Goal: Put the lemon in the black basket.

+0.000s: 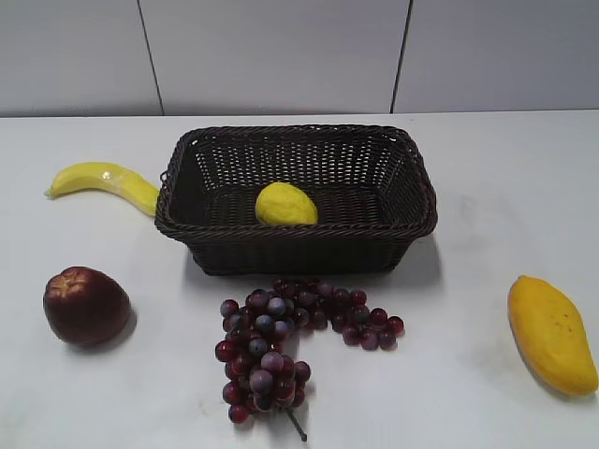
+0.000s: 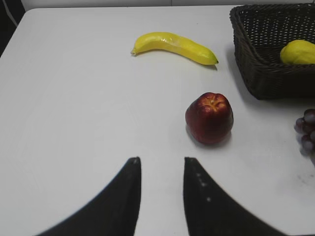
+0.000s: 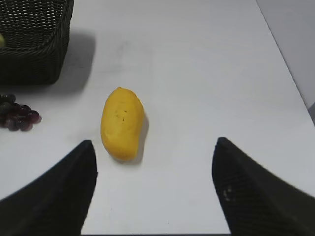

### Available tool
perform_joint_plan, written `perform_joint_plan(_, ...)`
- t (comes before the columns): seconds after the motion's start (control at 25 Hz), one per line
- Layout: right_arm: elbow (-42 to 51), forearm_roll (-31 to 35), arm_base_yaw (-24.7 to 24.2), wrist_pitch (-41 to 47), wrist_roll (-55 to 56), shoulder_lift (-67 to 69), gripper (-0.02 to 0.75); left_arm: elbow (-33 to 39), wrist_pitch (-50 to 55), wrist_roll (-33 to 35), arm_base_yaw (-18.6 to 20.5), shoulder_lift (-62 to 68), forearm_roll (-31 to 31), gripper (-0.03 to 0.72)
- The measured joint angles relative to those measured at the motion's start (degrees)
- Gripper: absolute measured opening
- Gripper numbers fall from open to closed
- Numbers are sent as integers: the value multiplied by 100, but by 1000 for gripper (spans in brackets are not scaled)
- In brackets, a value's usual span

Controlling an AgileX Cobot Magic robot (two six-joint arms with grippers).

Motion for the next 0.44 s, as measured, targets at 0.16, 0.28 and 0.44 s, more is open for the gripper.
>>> perform_joint_plan(0.16,0,0,0,0,0,0,592,0,0,0,0,0,0,235)
perform_joint_plan(0.28,0,0,0,0,0,0,592,0,0,0,0,0,0,235)
perform_joint_plan(0.44,0,0,0,0,0,0,592,0,0,0,0,0,0,235)
